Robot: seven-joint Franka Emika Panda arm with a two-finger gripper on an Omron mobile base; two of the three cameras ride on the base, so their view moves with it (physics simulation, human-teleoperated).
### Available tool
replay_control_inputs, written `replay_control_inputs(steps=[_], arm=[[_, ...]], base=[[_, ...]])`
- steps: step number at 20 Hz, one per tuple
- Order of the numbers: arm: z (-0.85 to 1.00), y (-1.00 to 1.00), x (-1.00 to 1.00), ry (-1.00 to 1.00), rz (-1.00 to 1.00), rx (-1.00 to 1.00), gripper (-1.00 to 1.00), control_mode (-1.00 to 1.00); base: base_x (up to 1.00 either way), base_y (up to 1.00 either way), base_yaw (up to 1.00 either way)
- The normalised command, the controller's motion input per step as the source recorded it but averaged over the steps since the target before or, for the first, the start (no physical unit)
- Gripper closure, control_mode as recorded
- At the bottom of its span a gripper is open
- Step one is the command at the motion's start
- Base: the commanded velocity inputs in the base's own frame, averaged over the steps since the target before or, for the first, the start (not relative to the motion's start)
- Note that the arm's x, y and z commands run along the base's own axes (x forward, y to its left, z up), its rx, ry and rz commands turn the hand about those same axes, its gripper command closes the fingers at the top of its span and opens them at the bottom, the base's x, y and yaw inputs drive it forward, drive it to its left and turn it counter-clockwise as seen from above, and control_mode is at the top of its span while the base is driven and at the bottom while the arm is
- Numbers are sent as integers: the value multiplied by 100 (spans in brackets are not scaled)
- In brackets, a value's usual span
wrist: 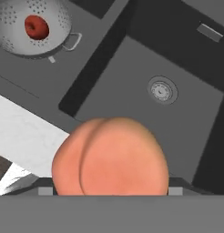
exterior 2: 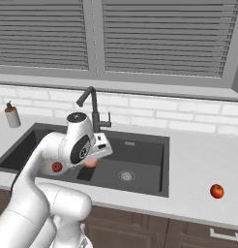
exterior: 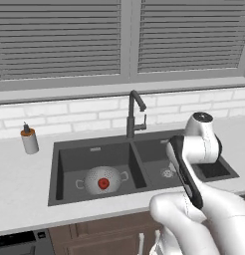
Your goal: Put the colander in the sink, put the apple, peach, apple in the colander, and turn on the sink faucet and pour water over the colander.
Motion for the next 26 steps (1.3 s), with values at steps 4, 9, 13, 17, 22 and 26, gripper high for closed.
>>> replay_control_inputs(steps=[4,9,13,17,22,26], arm=[[13,100,0,-1,17,0,100,-100],[11,100,3,0,6,0,100,-100],[4,100,28,0,0,0,100,-100],[0,96,53,0,-7,0,100,-100],[-2,69,78,3,-10,0,100,-100],[-8,33,95,14,-15,0,100,-100]], base=[[0,0,0],[0,0,0],[0,0,0],[0,0,0],[0,0,0],[0,0,0]])
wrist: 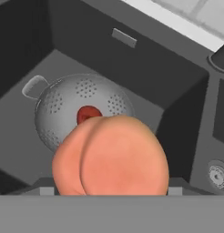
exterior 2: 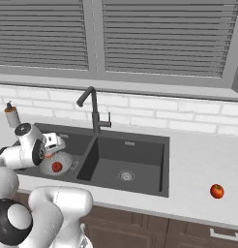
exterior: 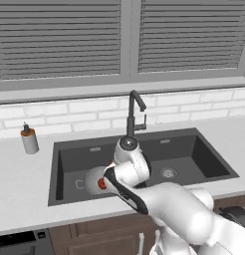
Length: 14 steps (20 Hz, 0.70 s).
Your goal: Put the colander in the sink, put the apple, peach, apple in the colander, and turn on the sink faucet and pour water over the colander.
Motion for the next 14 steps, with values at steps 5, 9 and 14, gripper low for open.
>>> replay_control_inputs(steps=[5,9,14], arm=[[-15,25,86,23,-18,7,100,-100],[-24,35,52,22,-11,11,100,-100],[-25,34,14,6,-5,0,100,-100]], base=[[0,0,0],[0,0,0],[0,0,0]])
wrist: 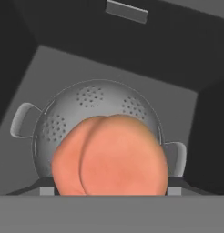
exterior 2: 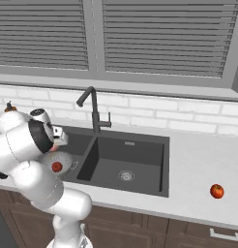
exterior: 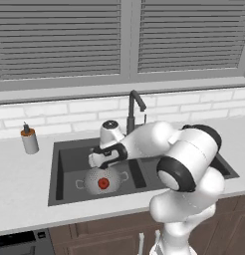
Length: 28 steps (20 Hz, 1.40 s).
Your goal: Put the colander in the sink, put the apple, peach, apple in the colander, and turn on the sink faucet and pour water over the colander.
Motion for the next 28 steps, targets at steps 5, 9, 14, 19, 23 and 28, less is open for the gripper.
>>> replay_control_inputs(steps=[5,9,14,19,23,28], arm=[[-23,28,20,1,-13,0,100,-100],[-28,24,18,6,-13,0,100,-100],[-32,18,13,11,-12,1,100,-100],[-24,18,4,13,-9,2,100,-100],[-31,10,18,13,-8,0,100,-100],[-30,6,19,10,-9,0,100,-100]], base=[[0,0,0],[0,0,0],[0,0,0],[0,0,0],[0,0,0],[0,0,0]])
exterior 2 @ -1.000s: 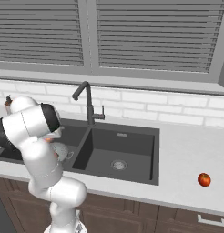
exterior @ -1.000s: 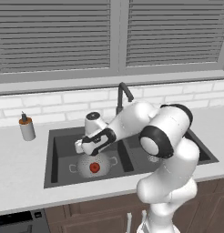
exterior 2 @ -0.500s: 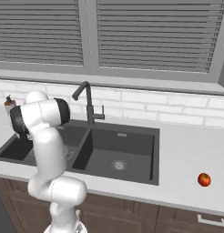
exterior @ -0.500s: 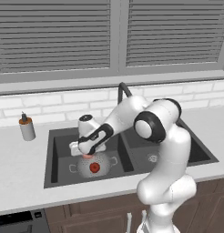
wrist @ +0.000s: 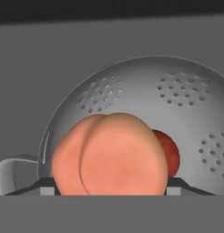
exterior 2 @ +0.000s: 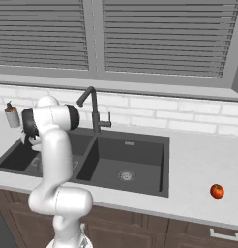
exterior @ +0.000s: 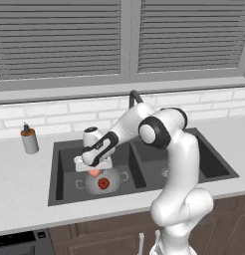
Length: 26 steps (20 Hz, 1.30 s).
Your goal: Put the colander in the sink, put the apple, peach, apple in the colander, and turn on the sink faucet and pour water over the colander.
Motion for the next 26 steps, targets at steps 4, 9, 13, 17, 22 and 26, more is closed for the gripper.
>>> replay_control_inputs(steps=[4,9,13,17,22,26], arm=[[-22,2,5,2,-7,0,100,-100],[-16,1,0,0,-8,0,100,-100],[-16,0,0,0,-9,0,100,-100],[-16,0,0,0,-10,0,100,-100],[-16,1,0,0,-7,0,100,-100],[-7,0,0,0,-5,0,-100,-100]], base=[[0,0,0],[0,0,0],[0,0,0],[0,0,0],[0,0,0],[0,0,0]])
